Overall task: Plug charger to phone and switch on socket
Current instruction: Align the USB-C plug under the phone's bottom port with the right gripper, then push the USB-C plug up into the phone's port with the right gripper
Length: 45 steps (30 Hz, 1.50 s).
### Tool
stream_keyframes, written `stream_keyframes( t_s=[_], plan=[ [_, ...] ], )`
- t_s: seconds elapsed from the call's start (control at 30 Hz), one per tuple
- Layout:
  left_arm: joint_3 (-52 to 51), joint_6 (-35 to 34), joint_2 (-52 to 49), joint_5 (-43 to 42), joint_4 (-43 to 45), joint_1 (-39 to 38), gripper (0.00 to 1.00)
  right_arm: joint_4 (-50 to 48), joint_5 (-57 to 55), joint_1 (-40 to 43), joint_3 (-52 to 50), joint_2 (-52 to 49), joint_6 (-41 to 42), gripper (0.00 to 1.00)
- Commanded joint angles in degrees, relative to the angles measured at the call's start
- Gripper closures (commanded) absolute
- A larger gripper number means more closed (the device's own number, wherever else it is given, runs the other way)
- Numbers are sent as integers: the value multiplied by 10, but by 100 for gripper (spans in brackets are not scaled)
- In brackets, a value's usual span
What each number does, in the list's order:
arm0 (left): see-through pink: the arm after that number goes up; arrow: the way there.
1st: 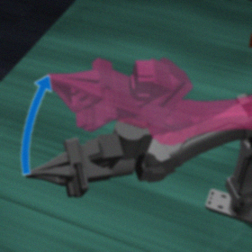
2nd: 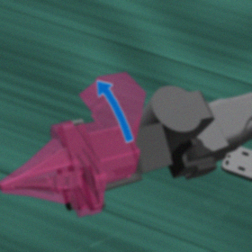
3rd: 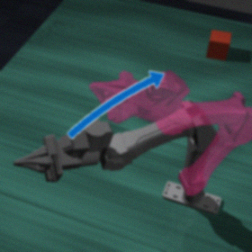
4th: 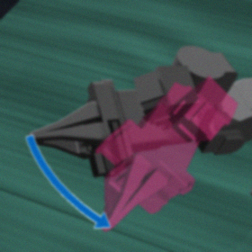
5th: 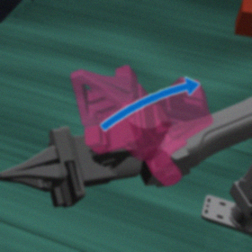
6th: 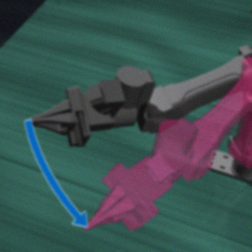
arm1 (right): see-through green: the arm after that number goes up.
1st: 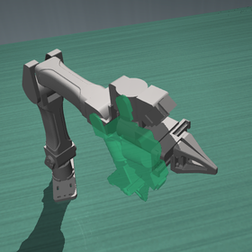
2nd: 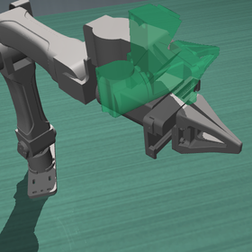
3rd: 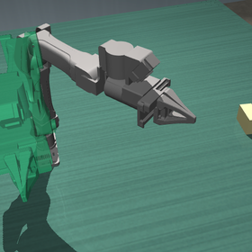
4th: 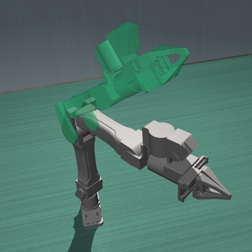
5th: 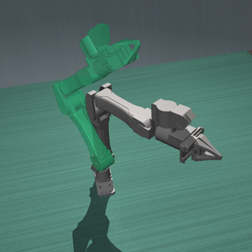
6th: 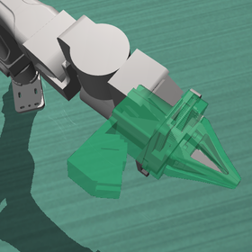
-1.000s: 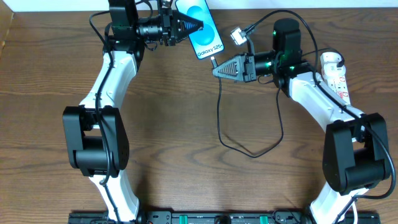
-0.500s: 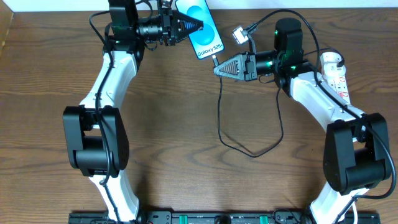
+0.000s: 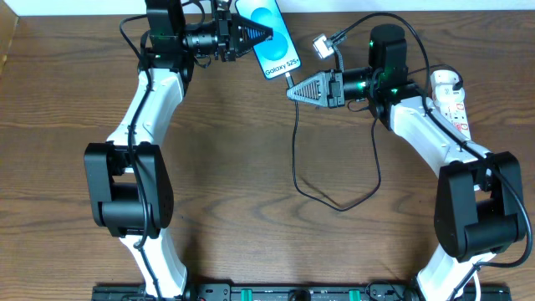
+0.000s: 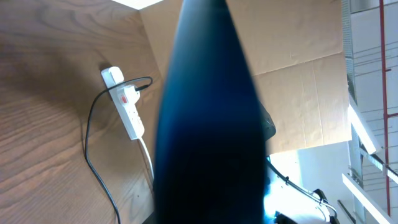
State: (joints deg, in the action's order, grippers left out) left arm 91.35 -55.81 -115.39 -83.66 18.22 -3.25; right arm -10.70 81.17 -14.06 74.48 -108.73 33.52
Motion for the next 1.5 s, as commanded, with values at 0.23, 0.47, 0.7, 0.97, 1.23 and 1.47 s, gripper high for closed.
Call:
stream_keyframes(
  t_s=[0.23,0.47,0.7,0.97,1.23,1.47],
  plan=[
    [6,-5,13,-7,28,-5,93,-7,32,-3,4,3,3,99],
    [6,-7,13,2,34,-5,93,-9,47,-3,4,3,12,99],
    [6,-11,13,3,34,-6,93,-18,38,-3,4,3,17,99],
    [6,-11,13,1,34,-9,93,-20,33,2,4,3,19,99],
    [6,-11,13,-10,34,-11,93,-20,27,3,4,3,19,99],
    [6,-11,13,-14,34,-14,92,-20,23,4,4,3,19,99]
  ],
)
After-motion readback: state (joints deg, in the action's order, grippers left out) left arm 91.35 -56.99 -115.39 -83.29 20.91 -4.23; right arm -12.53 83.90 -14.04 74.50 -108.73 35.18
